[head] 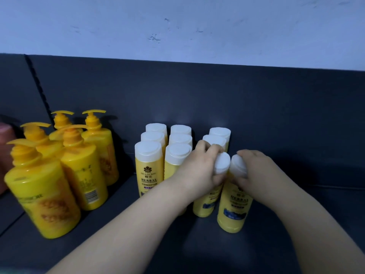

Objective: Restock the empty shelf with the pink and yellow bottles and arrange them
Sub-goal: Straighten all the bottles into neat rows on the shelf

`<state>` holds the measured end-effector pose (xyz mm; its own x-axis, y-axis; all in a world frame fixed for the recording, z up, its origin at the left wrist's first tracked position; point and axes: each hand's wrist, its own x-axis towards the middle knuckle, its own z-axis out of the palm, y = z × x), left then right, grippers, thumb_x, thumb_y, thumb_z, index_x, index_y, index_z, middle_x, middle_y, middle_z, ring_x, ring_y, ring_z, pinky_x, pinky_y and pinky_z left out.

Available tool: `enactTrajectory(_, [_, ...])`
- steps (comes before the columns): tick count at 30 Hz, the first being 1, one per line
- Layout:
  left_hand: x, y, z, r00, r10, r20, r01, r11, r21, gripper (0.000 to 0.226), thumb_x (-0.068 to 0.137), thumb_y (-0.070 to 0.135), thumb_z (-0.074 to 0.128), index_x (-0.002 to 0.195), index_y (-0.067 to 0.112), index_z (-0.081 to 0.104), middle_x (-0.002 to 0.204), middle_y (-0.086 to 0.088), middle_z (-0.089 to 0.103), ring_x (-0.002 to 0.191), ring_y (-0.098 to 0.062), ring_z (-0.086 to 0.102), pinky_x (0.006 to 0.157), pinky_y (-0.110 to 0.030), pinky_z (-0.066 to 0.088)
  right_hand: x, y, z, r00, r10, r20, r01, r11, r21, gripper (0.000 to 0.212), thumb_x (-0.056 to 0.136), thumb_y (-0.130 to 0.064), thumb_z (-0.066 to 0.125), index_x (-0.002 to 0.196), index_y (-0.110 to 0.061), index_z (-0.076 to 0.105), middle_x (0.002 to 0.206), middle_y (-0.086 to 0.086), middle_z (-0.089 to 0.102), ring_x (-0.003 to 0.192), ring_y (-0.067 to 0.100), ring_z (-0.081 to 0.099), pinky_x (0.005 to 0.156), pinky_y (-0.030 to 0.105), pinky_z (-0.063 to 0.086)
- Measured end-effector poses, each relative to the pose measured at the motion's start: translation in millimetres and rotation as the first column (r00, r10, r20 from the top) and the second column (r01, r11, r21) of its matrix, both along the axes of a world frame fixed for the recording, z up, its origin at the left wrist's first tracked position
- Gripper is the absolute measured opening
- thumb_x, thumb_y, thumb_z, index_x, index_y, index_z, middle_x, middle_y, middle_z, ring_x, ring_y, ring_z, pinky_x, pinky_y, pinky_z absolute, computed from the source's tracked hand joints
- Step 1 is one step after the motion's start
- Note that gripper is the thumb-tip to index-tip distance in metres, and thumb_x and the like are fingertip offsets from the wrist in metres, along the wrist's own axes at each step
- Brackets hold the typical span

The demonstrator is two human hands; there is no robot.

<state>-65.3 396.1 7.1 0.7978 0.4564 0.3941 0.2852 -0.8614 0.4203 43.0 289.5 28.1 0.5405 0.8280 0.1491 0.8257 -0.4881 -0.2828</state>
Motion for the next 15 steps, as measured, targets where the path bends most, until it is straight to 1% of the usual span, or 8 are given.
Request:
enactTrajectory(2, [-5.6, -1.3, -1.9, 0.999, -0.007, 0.033, 0.009, 0.998, -0.057, 0.056, 0.081, 0.029, 0.070, 0.131, 0.020, 0.046, 0.124, 0.000, 0.038, 0.109, -0.015, 0.047, 0.091, -0.017, 0.036, -2.4, -1.1, 0.2, 1.000, 0.003, -0.004, -0.003, 1.000, 0.024, 0.044, 0.080, -0.029, 0.069, 0.119, -0.017, 0.051, 0.121, 0.005, 0.051, 0.109, 0.024, 0.050, 0.088, 0.032, 0.044])
enactTrajectory(4, [-12.0, -0.5, -2.2, 0.999, 0.001, 0.045, 0.004, 0.994, -0.113, 0.059, 0.078, 0.027, 0.074, 0.131, 0.022, 0.048, 0.122, 0.005, 0.039, 0.110, -0.011, 0.045, 0.091, -0.011, 0.032, -6.7, -2.7, 5.8, 0.999, 0.024, -0.041, -0.023, 0.999, 0.035, 0.025, 0.074, -0.029, 0.074, 0.091, -0.024, 0.056, 0.102, 0.000, 0.053, 0.094, 0.021, 0.053, 0.076, 0.032, 0.045])
enactTrajectory(5, [-15.4, 0.3, -1.8, 0.999, 0.010, 0.050, -0.003, 0.991, -0.133, 0.060, 0.077, 0.026, 0.076, 0.131, 0.023, 0.049, 0.119, 0.007, 0.038, 0.111, -0.009, 0.044, 0.089, -0.005, 0.029, -9.2, -3.6, 9.1, 0.997, 0.043, -0.062, -0.041, 0.999, 0.034, 0.025, 0.070, -0.029, 0.077, 0.080, -0.027, 0.053, 0.095, -0.002, 0.053, 0.089, 0.020, 0.053, 0.072, 0.032, 0.045])
enactTrajectory(6, [-19.2, 1.3, -1.0, 0.998, 0.019, 0.054, -0.011, 0.989, -0.148, 0.061, 0.076, 0.025, 0.076, 0.131, 0.024, 0.050, 0.117, 0.009, 0.038, 0.110, -0.007, 0.043, 0.086, 0.001, 0.026, -11.4, -4.0, 11.2, 0.994, 0.070, -0.078, -0.068, 0.997, 0.037, 0.028, 0.067, -0.028, 0.079, 0.077, -0.028, 0.052, 0.093, -0.005, 0.053, 0.088, 0.019, 0.053, 0.071, 0.032, 0.046])
enactTrajectory(8, [-27.8, 3.4, 1.7, 0.998, 0.037, 0.051, -0.028, 0.985, -0.170, 0.062, 0.076, 0.024, 0.077, 0.132, 0.025, 0.050, 0.114, 0.012, 0.037, 0.106, -0.002, 0.040, 0.080, 0.008, 0.020, -16.6, -3.9, 14.2, 0.990, 0.116, -0.081, -0.114, 0.993, 0.028, 0.035, 0.065, -0.027, 0.082, 0.091, -0.025, 0.060, 0.099, -0.006, 0.054, 0.092, 0.017, 0.054, 0.078, 0.034, 0.049])
enactTrajectory(9, [-32.9, 4.3, 3.4, 0.998, 0.046, 0.041, -0.038, 0.983, -0.177, 0.063, 0.076, 0.024, 0.077, 0.132, 0.026, 0.050, 0.114, 0.013, 0.037, 0.106, -0.001, 0.039, 0.080, 0.006, 0.021, -19.7, -3.8, 15.4, 0.987, 0.134, -0.089, -0.133, 0.991, 0.017, 0.042, 0.064, -0.026, 0.083, 0.100, -0.022, 0.061, 0.103, -0.006, 0.055, 0.094, 0.016, 0.054, 0.081, 0.035, 0.050])
enactTrajectory(11, [-45.0, 6.7, 7.5, 0.998, 0.068, 0.008, -0.065, 0.982, -0.176, 0.064, 0.075, 0.026, 0.078, 0.132, 0.028, 0.050, 0.117, 0.014, 0.040, 0.112, -0.003, 0.041, 0.086, -0.003, 0.024, -25.7, -2.4, 16.8, 0.975, 0.178, -0.135, -0.175, 0.984, 0.029, 0.053, 0.063, -0.025, 0.085, 0.110, -0.021, 0.060, 0.108, -0.007, 0.055, 0.097, 0.014, 0.054, 0.084, 0.036, 0.051])
enactTrajectory(15, [-74.2, 11.5, 16.7, 0.994, 0.097, -0.045, -0.103, 0.982, -0.156, 0.062, 0.071, 0.028, 0.080, 0.128, 0.032, 0.054, 0.123, 0.013, 0.048, 0.115, -0.004, 0.045, 0.090, -0.011, 0.030, -36.7, 2.3, 17.4, 0.939, 0.268, -0.216, -0.265, 0.963, 0.044, 0.069, 0.061, -0.029, 0.087, 0.122, -0.032, 0.055, 0.117, -0.014, 0.050, 0.106, 0.009, 0.052, 0.088, 0.029, 0.049])
